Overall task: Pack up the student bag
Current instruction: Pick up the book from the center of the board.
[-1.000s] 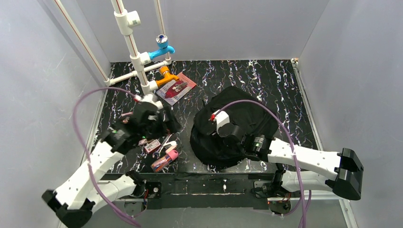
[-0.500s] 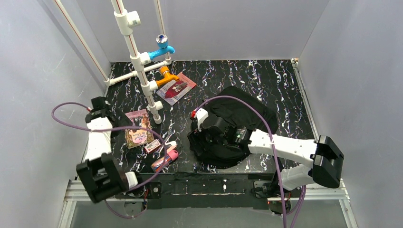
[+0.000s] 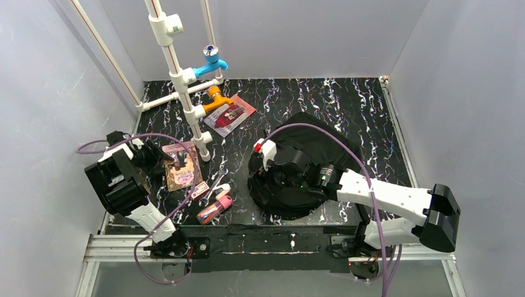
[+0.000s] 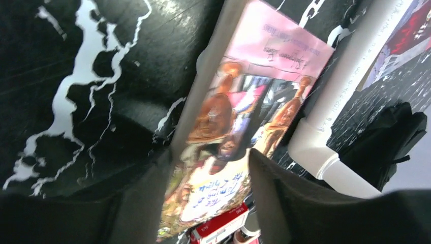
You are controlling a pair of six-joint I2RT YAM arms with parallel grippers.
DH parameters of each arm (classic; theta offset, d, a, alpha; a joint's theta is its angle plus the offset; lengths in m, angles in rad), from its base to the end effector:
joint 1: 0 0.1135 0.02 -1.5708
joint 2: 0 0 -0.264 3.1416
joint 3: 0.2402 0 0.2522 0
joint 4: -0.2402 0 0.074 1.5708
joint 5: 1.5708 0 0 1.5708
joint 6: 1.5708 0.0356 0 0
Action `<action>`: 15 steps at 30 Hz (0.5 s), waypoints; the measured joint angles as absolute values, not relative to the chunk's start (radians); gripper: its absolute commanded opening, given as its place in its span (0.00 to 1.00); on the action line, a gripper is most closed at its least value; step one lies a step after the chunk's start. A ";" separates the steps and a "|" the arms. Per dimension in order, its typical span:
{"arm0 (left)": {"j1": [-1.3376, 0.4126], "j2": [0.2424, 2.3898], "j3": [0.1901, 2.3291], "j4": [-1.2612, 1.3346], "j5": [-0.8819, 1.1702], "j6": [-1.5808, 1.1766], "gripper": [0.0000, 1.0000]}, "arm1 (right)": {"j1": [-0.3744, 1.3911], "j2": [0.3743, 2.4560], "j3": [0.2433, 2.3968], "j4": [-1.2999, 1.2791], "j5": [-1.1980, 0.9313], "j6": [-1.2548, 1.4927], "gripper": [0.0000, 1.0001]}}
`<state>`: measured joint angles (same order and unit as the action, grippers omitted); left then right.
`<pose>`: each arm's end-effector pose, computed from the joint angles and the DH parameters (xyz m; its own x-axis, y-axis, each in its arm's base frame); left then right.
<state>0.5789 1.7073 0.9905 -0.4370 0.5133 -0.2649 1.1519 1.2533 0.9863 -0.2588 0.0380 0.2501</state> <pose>0.2796 0.1618 0.1633 -0.6575 -0.7022 -0.2733 -0.4997 0.6778 -0.5394 0.1169 0.2593 0.3026 -0.4204 -0.3362 -0.8427 -0.8210 0.5364 0.1956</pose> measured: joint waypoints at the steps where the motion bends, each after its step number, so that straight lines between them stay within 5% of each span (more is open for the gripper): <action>1: 0.579 1.713 0.986 -0.425 0.535 -0.263 0.39 | 1.152 1.253 0.986 -0.258 0.035 0.250 0.92; 5: 0.579 1.723 0.942 -0.379 0.618 -0.269 0.21 | 1.148 1.254 0.984 -0.258 0.010 0.239 0.92; 12: 0.580 1.744 0.922 -0.325 0.706 -0.314 0.16 | 1.145 1.277 0.984 -0.259 0.000 0.212 0.92; 15: 0.570 1.764 0.921 -0.302 0.751 -0.334 0.24 | 1.145 1.286 0.984 -0.258 -0.001 0.210 0.92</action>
